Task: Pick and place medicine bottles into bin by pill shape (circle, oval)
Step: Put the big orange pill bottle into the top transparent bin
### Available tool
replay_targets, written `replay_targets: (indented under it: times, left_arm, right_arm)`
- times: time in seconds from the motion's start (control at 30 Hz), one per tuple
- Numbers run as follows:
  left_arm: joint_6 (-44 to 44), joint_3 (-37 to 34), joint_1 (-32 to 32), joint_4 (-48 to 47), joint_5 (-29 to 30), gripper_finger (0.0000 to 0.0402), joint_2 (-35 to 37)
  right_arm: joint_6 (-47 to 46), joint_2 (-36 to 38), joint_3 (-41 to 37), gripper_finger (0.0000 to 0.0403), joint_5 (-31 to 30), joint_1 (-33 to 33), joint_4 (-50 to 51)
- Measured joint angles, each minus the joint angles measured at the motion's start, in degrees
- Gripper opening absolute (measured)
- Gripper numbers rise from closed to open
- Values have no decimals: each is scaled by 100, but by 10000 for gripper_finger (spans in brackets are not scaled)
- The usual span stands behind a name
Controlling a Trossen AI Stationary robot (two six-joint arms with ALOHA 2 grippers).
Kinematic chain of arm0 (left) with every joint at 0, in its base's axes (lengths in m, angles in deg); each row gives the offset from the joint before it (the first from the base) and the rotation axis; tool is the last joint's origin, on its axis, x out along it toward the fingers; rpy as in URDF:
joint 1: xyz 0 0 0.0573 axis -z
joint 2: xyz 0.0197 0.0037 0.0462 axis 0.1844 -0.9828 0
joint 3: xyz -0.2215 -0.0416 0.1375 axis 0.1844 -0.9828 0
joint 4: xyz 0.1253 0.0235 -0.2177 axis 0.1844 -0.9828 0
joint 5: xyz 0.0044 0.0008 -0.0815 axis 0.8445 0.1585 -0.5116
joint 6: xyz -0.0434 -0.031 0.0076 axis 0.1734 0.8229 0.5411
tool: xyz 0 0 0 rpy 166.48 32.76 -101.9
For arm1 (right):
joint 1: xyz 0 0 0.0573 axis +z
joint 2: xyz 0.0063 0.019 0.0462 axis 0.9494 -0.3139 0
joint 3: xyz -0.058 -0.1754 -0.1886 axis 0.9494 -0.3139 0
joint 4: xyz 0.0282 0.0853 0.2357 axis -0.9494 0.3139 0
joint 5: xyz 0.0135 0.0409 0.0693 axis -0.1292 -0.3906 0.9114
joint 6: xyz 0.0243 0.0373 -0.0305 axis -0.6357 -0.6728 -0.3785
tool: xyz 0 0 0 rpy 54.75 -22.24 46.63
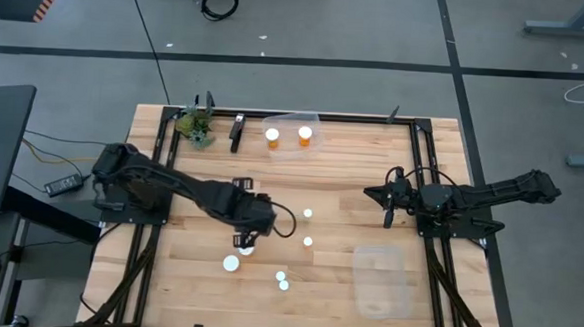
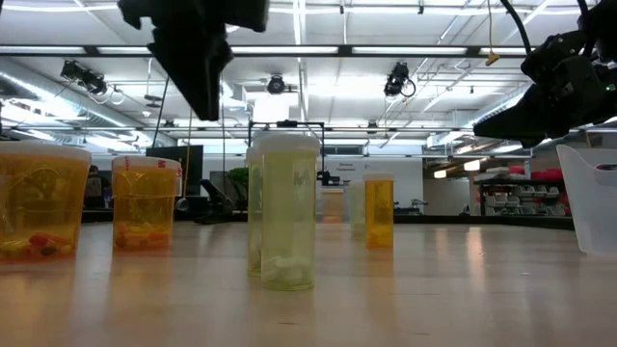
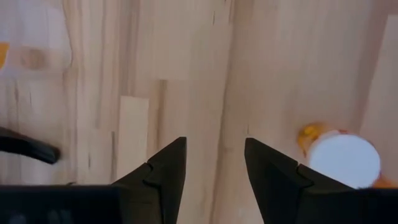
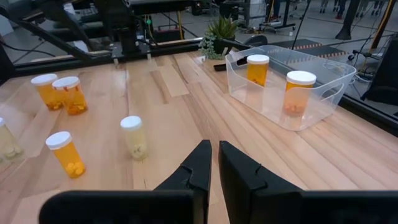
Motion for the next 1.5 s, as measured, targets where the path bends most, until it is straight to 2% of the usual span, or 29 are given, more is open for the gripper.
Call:
replay_targets:
  times: [0.27, 0.6, 0.9, 1.0, 1.17, 1.33, 1.5]
  left_arm:
    - [1012, -170, 685, -136, -34, 171, 283]
    - [2486, -170, 1374, -278, -909, 172, 279]
    - [3874, -167, 1841, -273, -1057, 174, 191]
    - [4212, -170, 1986, -309, -1138, 194, 108]
    - [4453, -170, 2033, -260, -1294, 258, -131]
    - [4436, -174, 1941, -234, -1426, 316, -435]
    - [4266, -174, 1850, -190, -1354, 350, -570]
  right_arm:
    - [0, 0, 0, 37, 0, -1, -3]
    - [0, 0, 0, 37, 0, -2, -7]
    - [0, 0, 0, 37, 0, -2, -9]
    - [0, 0, 0, 37, 0, -2, -9]
    - [0, -4, 0, 37, 1, -2, 0]
    - [0, -3, 0, 37, 1, -2, 5]
    - [0, -4, 0, 37, 2, -1, 12]
